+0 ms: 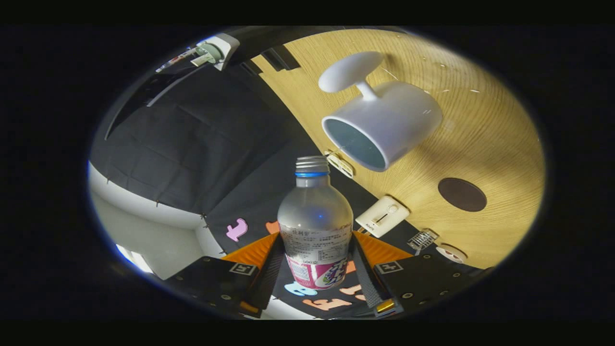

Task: Take the bottle from table, then pour the juice into the cup, finally place the bottle on the coaster

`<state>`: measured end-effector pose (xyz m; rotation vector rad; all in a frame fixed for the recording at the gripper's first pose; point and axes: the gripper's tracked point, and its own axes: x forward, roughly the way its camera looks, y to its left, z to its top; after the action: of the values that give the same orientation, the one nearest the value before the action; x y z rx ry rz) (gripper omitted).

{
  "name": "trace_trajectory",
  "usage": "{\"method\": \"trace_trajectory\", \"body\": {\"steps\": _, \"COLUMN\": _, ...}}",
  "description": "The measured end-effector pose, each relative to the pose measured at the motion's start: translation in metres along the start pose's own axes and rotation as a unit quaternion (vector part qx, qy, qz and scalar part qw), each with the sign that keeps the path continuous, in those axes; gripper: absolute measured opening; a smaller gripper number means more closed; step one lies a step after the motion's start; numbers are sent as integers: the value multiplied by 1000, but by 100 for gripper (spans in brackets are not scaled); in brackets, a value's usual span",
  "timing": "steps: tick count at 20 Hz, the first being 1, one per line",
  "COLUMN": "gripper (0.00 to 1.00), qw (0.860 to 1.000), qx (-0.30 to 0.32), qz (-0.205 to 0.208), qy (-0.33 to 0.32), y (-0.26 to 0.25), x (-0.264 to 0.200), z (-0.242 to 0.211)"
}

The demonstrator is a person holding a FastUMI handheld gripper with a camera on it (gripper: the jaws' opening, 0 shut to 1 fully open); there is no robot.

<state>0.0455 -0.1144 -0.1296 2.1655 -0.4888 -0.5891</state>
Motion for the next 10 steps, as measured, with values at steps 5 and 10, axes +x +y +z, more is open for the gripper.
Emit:
{"method": "trace_trajectory", "body": {"steps": 5, "gripper": 74, "qw": 997, "qx": -71, "qz": -26, "qy": 4, "y": -22, "x": -4, "z": 1}}
{"method": "trace_trajectory", "body": {"steps": 10, "gripper": 74, "qw": 985, "qx": -164, "qz": -45, "qy": 24, "y": -47, "x": -12, "z": -2}}
